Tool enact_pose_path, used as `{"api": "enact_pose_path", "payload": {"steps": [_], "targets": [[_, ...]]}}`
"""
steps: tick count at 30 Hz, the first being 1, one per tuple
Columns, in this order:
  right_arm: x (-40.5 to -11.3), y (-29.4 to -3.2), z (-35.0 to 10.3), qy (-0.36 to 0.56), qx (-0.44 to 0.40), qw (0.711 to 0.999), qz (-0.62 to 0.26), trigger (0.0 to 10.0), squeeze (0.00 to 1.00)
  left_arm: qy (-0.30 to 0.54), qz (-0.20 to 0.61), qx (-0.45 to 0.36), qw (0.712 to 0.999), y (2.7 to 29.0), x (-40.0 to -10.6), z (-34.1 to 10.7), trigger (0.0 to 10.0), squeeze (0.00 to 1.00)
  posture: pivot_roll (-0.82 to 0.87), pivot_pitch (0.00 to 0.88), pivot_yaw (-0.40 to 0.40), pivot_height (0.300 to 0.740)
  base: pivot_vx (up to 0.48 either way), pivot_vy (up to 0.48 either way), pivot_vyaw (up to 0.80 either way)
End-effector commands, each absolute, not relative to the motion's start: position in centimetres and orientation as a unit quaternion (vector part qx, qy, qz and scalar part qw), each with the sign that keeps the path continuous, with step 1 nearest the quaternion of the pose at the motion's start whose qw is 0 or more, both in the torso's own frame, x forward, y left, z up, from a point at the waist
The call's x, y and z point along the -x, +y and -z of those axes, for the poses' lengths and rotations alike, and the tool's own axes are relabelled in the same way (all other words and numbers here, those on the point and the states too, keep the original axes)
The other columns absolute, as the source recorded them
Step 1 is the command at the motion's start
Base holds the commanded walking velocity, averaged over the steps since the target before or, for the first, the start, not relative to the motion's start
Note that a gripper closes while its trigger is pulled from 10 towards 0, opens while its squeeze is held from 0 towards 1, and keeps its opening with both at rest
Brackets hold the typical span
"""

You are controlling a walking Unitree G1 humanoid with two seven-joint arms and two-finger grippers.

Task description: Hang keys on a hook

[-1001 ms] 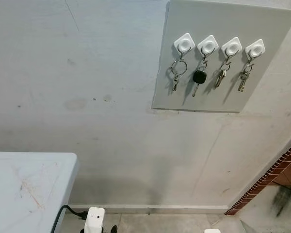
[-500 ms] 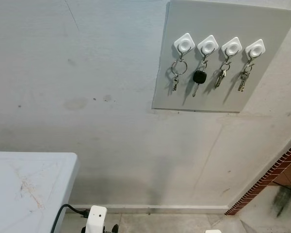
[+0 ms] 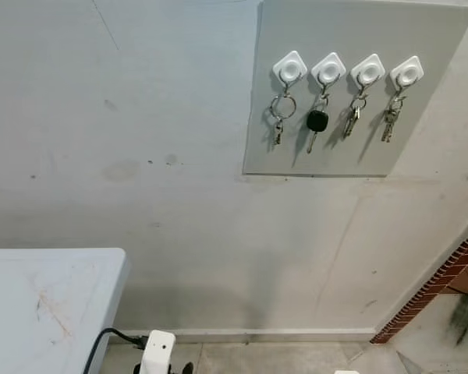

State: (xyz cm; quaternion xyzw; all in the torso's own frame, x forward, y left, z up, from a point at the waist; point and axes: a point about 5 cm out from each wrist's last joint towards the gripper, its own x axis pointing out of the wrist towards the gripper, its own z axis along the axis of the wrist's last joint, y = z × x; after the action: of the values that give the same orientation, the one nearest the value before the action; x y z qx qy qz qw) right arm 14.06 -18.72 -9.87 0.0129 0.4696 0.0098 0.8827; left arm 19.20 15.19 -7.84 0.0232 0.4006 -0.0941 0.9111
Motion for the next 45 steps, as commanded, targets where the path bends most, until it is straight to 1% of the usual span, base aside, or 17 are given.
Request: {"api": "enact_pose_path", "payload": {"steps": [1, 6, 17, 25, 29, 45], "targets": [[-13.9, -18.8, 9.9, 0.473, -0.019, 0.881, -0.001, 10.0, 0.00, 0.401, 0.091, -0.028, 0.911, 15.7, -19.5, 7.7, 10.0, 0.00, 0.02, 0.000, -0.009, 0.740, 0.000, 0.000, 0.00], [-13.8, -18.7, 10.0, 0.481, -0.018, 0.877, -0.003, 10.0, 0.00, 0.398, 0.088, -0.025, 0.913, 15.7, -19.7, 7.6, 10.0, 0.00, 0.02, 0.000, -0.014, 0.740, 0.000, 0.000, -0.22], [-14.1, -18.3, 10.0, 0.479, -0.018, 0.877, -0.012, 10.0, 0.00, 0.409, 0.080, -0.014, 0.909, 15.7, -19.0, 8.0, 10.0, 0.00, 0.01, 0.000, -0.007, 0.740, 0.000, 0.000, -0.71], [-14.0, -18.3, 10.0, 0.480, -0.026, 0.877, -0.006, 10.0, 0.00, 0.415, 0.092, -0.028, 0.904, 15.5, -18.8, 8.1, 10.0, 0.00, 0.01, 0.000, -0.004, 0.740, 0.000, 0.000, -0.72], [-14.0, -18.3, 10.0, 0.480, -0.027, 0.877, -0.005, 10.0, 0.00, 0.417, 0.092, -0.024, 0.904, 15.4, -18.7, 8.2, 10.0, 0.00, 0.01, 0.000, -0.004, 0.740, 0.000, -0.280, -0.73], [-14.1, -18.4, 10.0, 0.479, -0.033, 0.877, 0.002, 10.0, 0.00, 0.427, 0.092, -0.027, 0.899, 15.3, -18.3, 8.4, 10.0, 0.00, 0.00, 0.000, -0.003, 0.740, 0.000, -0.480, -0.73]]}}
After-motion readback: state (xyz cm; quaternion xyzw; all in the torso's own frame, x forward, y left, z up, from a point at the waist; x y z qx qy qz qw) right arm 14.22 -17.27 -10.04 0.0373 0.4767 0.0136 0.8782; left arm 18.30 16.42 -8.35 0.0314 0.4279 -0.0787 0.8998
